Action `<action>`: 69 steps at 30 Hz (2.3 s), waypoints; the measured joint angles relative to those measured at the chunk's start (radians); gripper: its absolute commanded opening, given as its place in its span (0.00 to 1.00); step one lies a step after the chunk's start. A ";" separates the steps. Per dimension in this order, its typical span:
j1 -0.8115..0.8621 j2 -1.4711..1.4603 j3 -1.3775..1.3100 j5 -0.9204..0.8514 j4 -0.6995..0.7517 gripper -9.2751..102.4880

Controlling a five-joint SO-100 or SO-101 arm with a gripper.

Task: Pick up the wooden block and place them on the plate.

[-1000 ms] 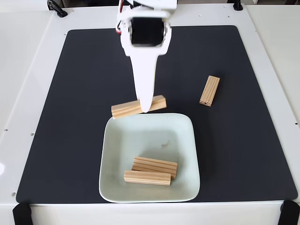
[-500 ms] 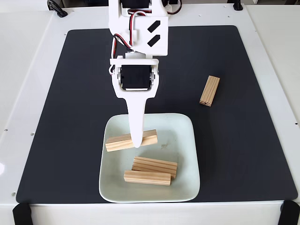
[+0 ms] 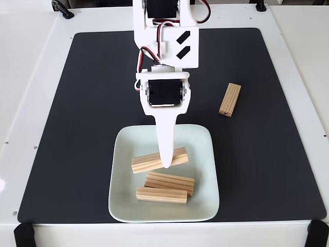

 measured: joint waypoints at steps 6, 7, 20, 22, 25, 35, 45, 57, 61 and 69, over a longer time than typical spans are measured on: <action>0.002 0.000 0.000 0.000 0.000 0.08; 0.002 0.000 0.000 0.000 0.000 0.08; 0.002 0.000 0.000 0.000 0.000 0.24; 0.002 0.000 0.000 -0.005 0.000 0.24; 0.002 0.000 0.000 -0.041 0.000 0.24; 0.000 0.032 0.009 -0.074 0.021 0.24; -0.071 0.466 0.440 -0.112 0.083 0.24; -0.120 0.784 1.071 -0.747 0.084 0.24; -0.152 0.785 1.101 -0.813 0.084 0.25; -0.235 0.723 1.077 -0.825 0.118 0.43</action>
